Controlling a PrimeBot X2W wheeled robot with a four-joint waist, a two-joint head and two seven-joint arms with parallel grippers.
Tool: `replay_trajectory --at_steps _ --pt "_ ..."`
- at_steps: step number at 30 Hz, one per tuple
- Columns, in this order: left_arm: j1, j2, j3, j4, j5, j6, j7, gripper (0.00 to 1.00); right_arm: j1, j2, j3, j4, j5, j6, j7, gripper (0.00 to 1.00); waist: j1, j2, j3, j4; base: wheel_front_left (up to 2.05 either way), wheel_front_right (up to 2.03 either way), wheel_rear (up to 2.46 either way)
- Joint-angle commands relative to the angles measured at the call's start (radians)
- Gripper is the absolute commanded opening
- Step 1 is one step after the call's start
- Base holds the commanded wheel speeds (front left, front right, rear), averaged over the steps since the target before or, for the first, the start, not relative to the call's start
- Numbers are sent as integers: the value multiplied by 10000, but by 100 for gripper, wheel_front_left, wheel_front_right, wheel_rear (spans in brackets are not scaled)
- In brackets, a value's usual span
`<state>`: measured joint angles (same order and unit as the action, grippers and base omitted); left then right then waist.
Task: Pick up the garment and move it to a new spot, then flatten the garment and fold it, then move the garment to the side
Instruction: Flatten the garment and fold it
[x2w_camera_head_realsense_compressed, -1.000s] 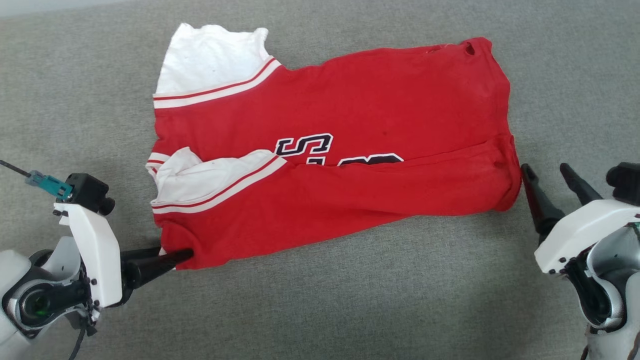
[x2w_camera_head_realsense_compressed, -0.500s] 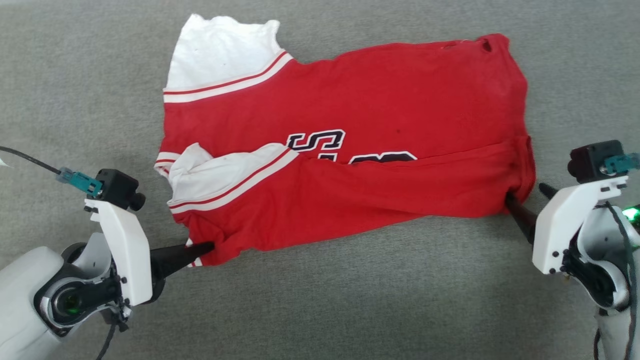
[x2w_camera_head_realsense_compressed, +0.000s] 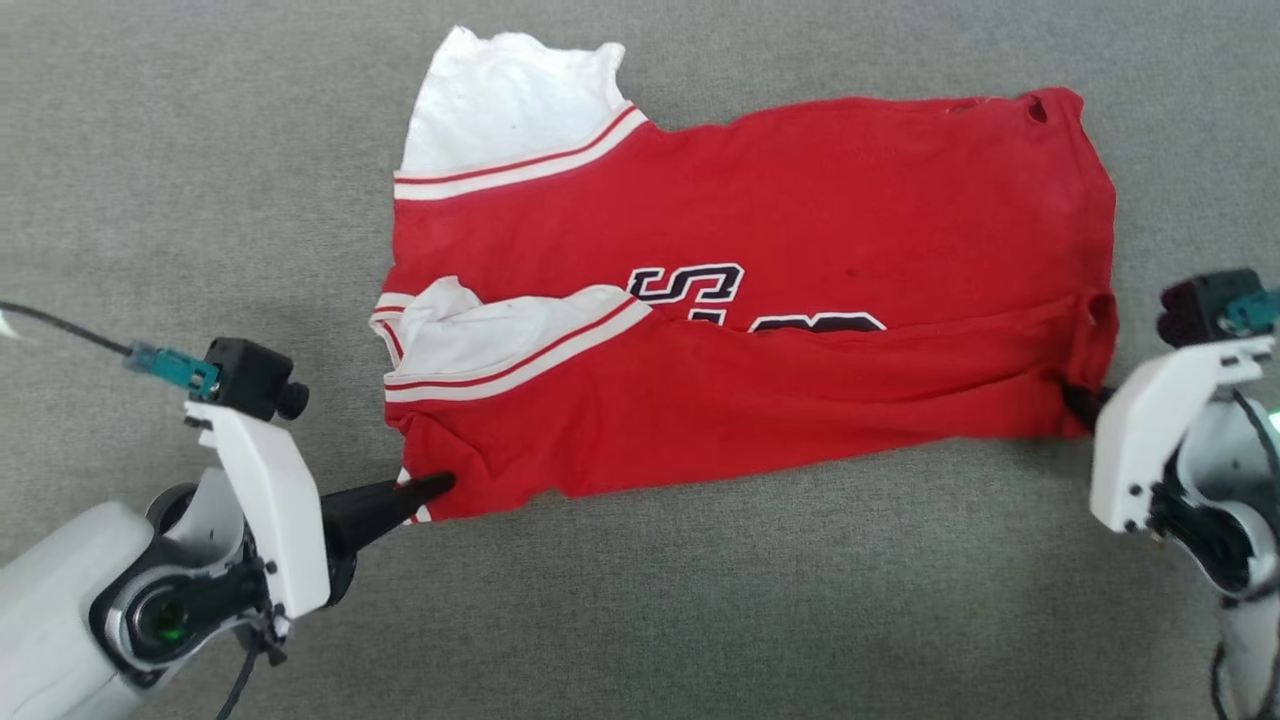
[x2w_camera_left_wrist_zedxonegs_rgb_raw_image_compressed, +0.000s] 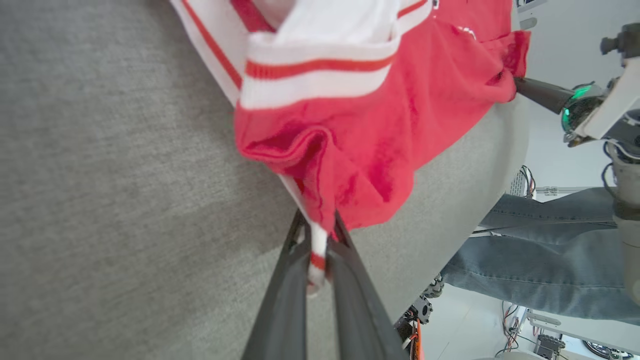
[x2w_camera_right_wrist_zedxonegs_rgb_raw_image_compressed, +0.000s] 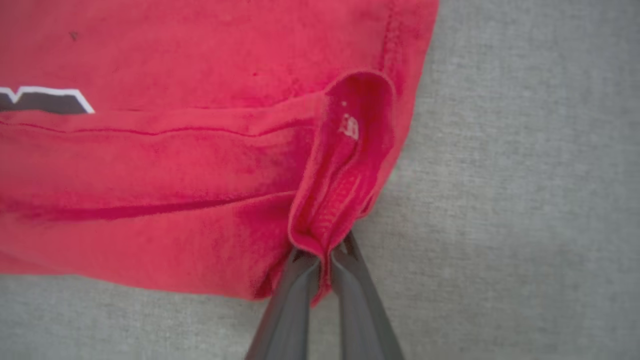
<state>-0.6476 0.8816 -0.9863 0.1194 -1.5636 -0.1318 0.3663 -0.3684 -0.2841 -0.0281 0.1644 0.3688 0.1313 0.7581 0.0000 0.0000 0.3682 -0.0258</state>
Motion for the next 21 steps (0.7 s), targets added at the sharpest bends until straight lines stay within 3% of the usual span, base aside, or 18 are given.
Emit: replay_trajectory --at_steps 1,13,14,15,16,18,21 --pt "242 122 51 -220 57 23 -176 0 445 -169 -108 -101 62 -10 97 0 0 0 -91 51 0 0 0" --pt "1605 1334 -130 -2084 363 25 -1338 0 2595 -427 -855 -2381 477 -9 773 0 0 0 -303 161 0 0 0" --pt "1637 1341 -134 -2110 396 25 -1443 0 2677 -370 -946 -2486 447 -9 695 29 0 0 -301 170 0 0 0" --pt "1643 1340 -123 -2098 451 25 -1561 44 2706 -302 -1025 -2579 380 -9 544 50 0 0 -304 175 0 0 0" --pt "1658 1342 -125 -2069 508 25 -1671 78 2739 -230 -1076 -2670 308 -9 381 100 0 0 -313 175 0 0 0" --pt "1669 1331 -109 -2075 554 25 -1903 100 2786 -79 -1154 -2851 214 -7 -74 100 0 0 -326 161 0 0 0" --pt "1665 1431 29 -2108 592 25 -2381 100 2867 40 -1146 -3233 -121 -7 -1049 100 0 0 -355 113 0 0 0"
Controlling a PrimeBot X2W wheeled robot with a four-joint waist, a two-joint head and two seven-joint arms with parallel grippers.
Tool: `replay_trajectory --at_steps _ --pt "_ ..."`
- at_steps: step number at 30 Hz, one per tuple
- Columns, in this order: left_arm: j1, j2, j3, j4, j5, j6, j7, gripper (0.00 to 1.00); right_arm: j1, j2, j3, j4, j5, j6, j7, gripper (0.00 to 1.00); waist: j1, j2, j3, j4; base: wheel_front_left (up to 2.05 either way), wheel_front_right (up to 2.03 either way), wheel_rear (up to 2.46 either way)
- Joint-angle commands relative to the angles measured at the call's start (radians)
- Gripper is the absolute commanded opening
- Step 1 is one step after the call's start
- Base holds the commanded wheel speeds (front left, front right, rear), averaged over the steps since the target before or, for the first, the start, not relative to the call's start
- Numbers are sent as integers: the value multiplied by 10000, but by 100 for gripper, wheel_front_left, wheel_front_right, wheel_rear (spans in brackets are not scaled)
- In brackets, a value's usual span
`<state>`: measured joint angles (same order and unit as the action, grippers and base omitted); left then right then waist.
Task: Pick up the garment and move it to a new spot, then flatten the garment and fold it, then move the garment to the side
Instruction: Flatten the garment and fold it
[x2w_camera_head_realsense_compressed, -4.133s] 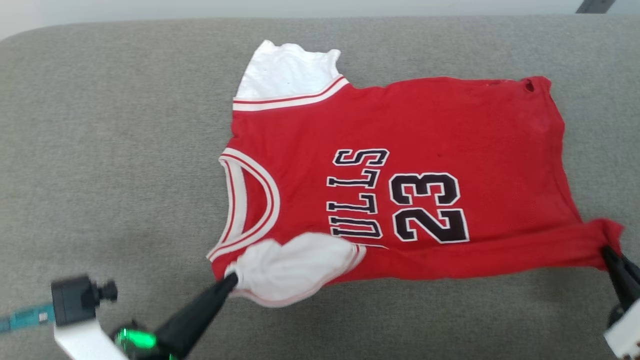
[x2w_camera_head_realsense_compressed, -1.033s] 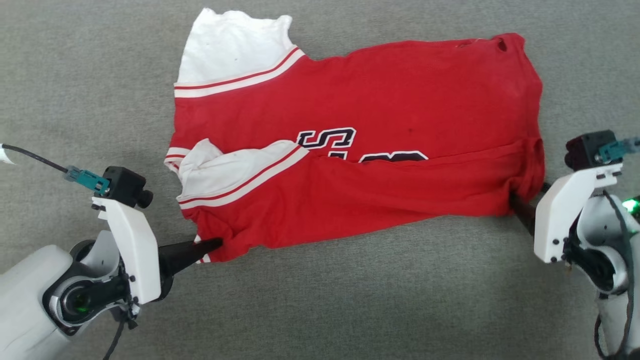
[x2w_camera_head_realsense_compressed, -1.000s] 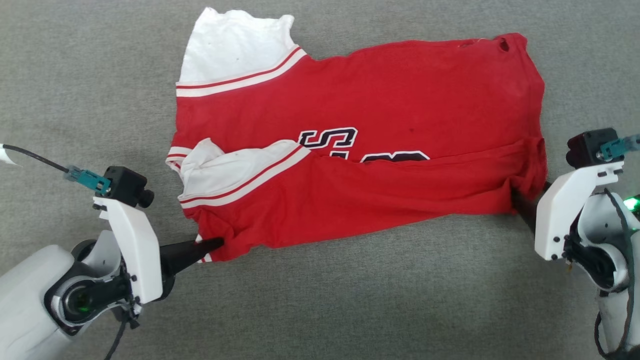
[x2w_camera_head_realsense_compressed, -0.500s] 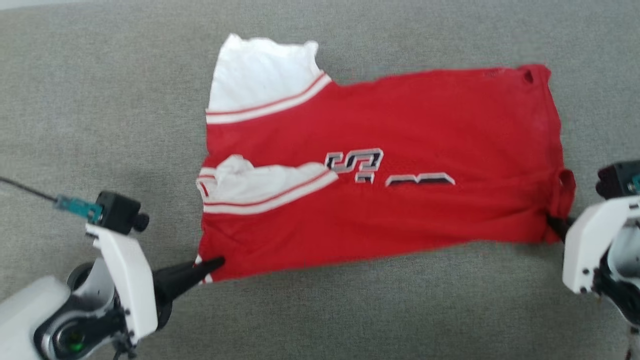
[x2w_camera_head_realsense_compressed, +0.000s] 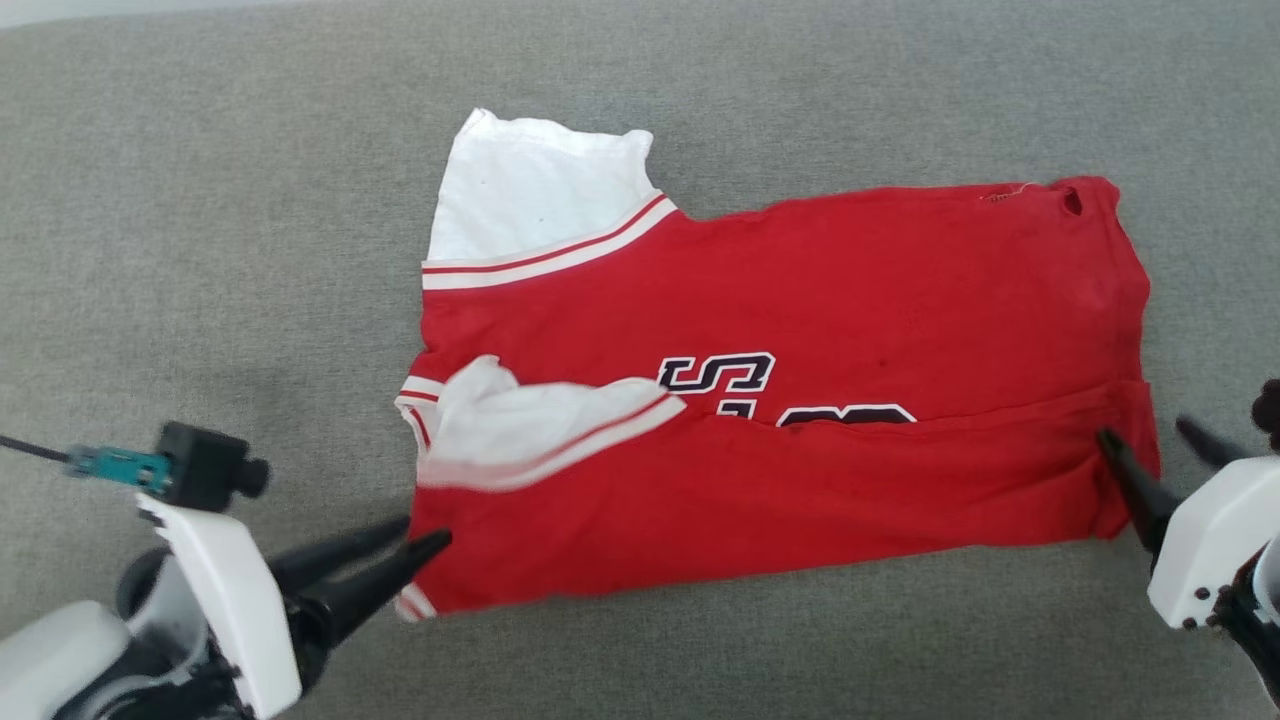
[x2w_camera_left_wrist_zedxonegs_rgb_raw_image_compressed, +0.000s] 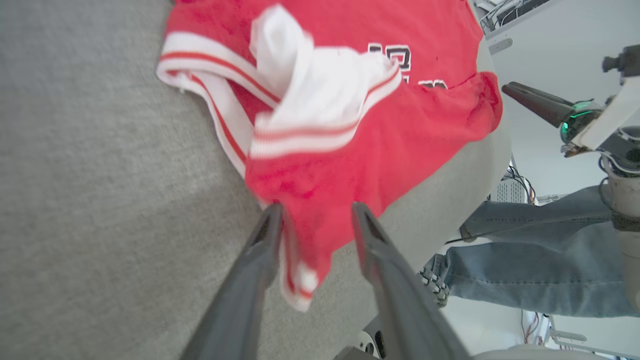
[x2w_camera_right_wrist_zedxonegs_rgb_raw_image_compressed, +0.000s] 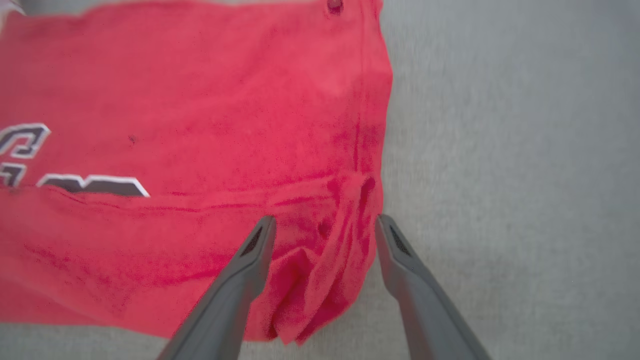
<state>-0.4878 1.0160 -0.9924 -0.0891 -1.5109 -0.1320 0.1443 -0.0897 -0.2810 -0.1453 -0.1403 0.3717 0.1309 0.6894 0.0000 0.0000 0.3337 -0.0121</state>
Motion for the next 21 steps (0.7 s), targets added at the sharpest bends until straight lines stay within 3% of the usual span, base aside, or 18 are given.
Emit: replay_trajectory --at_steps 1,6,8,12,17,21 --pt "61 137 184 1 64 27 -388 100 86 96 -9 -305 -263 -3 -805 100 0 0 -13 -59 0 0 0" --pt "-220 427 804 654 342 27 -1779 100 110 303 588 -651 -960 -3 -3574 100 0 0 24 -401 0 0 0" --pt "-321 443 934 870 450 27 -2055 100 81 431 663 -634 -1087 -3 -4121 100 0 0 56 -512 0 0 0" --pt "-1010 187 1397 1681 641 25 -2733 100 -17 976 960 -440 -1653 -3 -6016 100 0 0 206 -967 0 0 0" --pt "-2513 -112 1709 2990 993 25 -2693 100 -72 1714 1141 -191 -2144 -3 -7785 100 0 0 535 -1698 0 0 0" --pt "-3740 -305 1678 4252 1225 25 -2071 100 -55 2039 1296 76 -2275 -3 -8512 100 0 0 764 -2316 0 0 0"
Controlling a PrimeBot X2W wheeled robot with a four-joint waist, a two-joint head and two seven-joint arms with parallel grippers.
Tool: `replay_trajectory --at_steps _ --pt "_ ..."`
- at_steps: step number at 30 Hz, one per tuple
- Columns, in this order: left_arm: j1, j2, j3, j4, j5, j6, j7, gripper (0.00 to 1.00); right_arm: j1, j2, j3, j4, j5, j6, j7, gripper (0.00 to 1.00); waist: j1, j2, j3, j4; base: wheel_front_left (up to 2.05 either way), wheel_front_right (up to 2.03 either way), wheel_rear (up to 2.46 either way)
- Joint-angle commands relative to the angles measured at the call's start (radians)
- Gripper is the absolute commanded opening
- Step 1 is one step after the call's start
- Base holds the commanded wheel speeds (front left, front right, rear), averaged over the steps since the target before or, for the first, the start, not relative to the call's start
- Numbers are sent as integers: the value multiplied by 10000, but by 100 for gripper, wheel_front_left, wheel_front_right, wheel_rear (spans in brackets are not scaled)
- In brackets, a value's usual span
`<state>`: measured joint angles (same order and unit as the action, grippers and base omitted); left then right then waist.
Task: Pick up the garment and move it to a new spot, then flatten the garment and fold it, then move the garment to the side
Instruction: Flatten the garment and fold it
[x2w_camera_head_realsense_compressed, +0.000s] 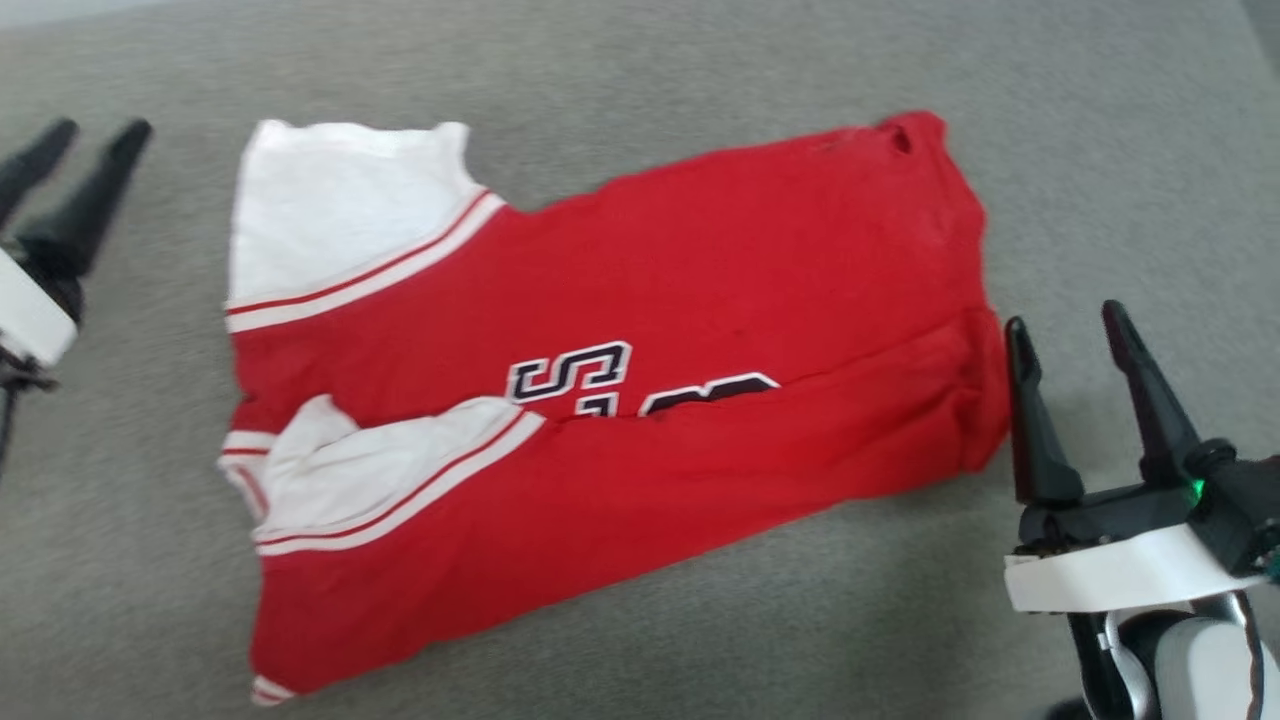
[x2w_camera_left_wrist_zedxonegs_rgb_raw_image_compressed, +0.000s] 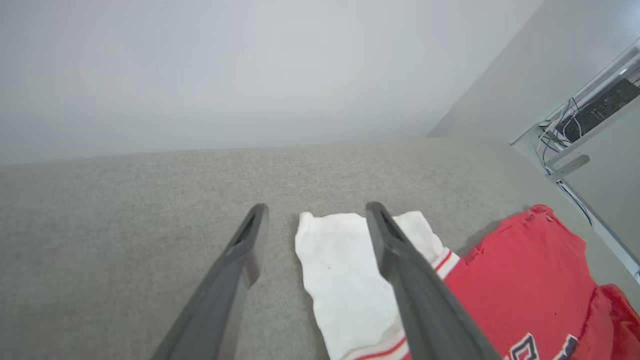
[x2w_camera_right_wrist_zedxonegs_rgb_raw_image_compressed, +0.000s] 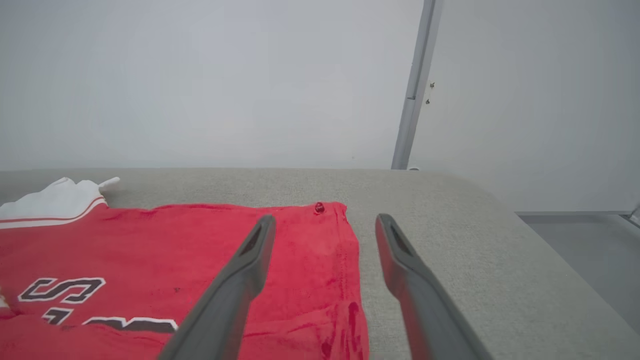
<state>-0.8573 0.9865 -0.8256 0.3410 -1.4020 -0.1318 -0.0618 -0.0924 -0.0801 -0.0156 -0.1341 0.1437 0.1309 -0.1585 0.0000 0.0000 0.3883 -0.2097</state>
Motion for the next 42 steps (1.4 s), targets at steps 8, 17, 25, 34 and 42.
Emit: replay_trajectory --at_steps 8,17,25,34,42 --pt "-1935 24 -972 1471 125 23 3294 100 139 289 94 416 229 -3 -476 100 0 0 686 -1111 0 0 0" --pt "-3055 -108 -1884 2326 188 23 5674 100 -166 300 641 871 504 -3 -691 100 0 0 1164 -1490 0 0 0" --pt "-3259 -251 -2360 2043 -53 22 6045 0 -1282 296 1103 1050 73 -3 173 100 0 0 1340 -1486 0 0 0" --pt "-3790 -450 -2532 1653 -120 22 5631 0 -4758 -520 1086 2377 561 -3 4347 100 0 0 1645 -891 0 0 0" --pt "-4057 -903 -2859 1196 -250 23 5191 0 -7363 -910 434 4585 1461 -3 8082 100 0 0 1952 -11 0 0 0"
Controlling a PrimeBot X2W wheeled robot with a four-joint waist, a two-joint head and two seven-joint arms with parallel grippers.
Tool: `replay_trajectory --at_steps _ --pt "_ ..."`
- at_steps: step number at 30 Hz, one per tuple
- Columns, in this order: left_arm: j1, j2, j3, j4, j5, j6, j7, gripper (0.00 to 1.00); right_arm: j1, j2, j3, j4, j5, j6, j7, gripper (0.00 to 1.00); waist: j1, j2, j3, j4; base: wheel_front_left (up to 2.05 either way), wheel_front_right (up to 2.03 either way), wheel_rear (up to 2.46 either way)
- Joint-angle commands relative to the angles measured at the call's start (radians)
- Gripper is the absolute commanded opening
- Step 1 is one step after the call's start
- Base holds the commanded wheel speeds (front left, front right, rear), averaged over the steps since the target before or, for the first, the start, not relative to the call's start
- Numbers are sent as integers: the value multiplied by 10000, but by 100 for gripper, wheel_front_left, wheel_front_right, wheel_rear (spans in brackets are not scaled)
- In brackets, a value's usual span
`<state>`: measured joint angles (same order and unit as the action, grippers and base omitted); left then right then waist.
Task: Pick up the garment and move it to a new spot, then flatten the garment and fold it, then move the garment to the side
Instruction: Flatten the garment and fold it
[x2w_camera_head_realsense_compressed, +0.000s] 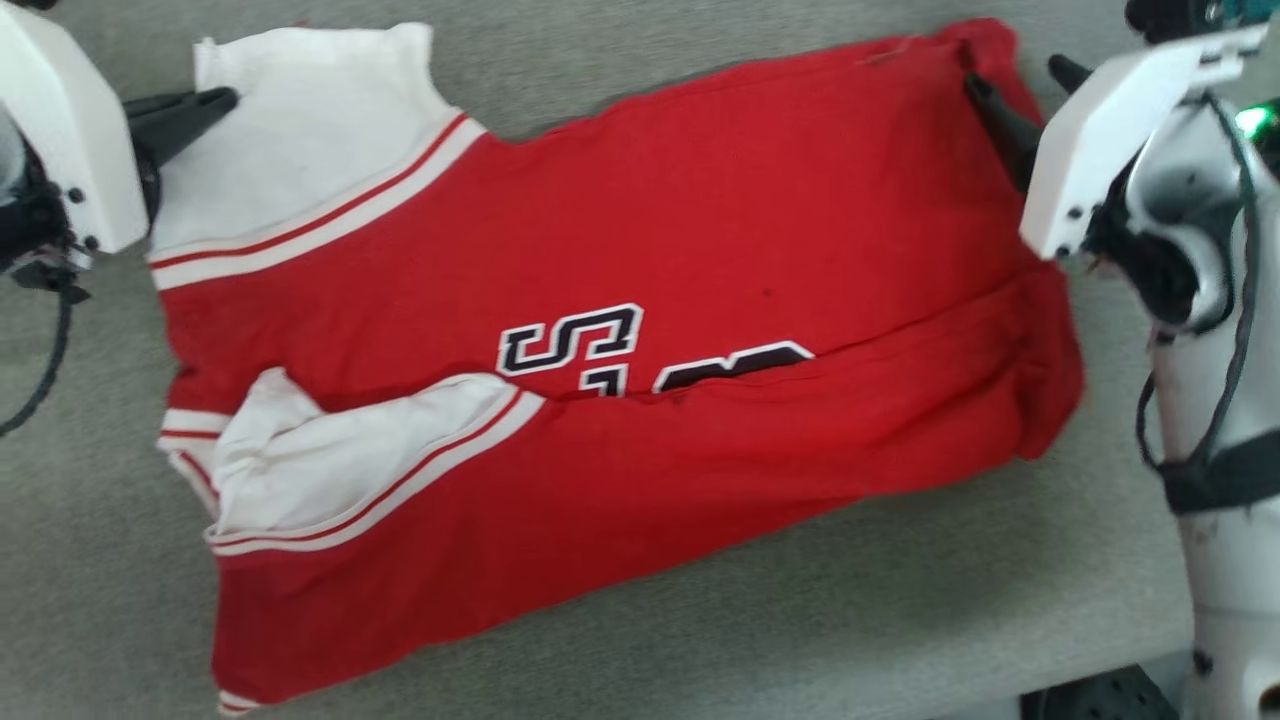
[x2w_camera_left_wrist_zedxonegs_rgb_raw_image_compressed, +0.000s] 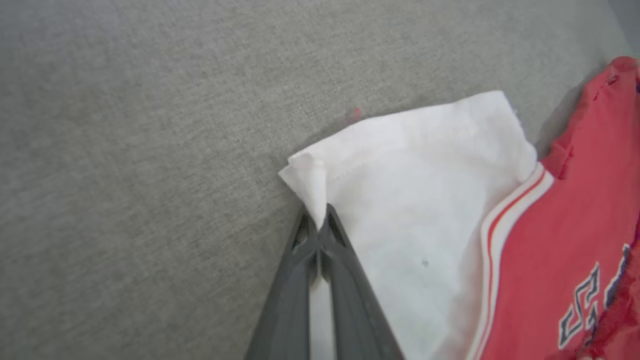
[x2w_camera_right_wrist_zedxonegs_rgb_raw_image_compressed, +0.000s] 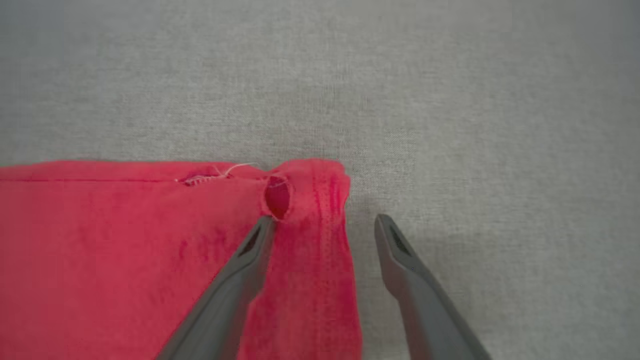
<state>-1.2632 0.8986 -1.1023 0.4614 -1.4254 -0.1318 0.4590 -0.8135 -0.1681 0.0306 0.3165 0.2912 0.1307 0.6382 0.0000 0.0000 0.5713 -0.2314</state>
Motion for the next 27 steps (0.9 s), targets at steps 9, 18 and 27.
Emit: replay_trajectory --at_steps 9,18,27 --pt "-168 -362 -537 -374 -241 23 -500 0 -1063 -3 -111 1447 -372 0 1454 45 0 0 275 759 0 0 0" --pt "61 -611 -453 -1225 -794 23 -1818 0 -628 -600 132 955 -232 -1 467 0 0 0 -649 1286 0 0 0" --pt "1545 213 -668 -3694 -1041 23 -3566 0 1803 -1757 277 -1273 781 -1 342 0 0 0 -2116 1949 0 0 0"
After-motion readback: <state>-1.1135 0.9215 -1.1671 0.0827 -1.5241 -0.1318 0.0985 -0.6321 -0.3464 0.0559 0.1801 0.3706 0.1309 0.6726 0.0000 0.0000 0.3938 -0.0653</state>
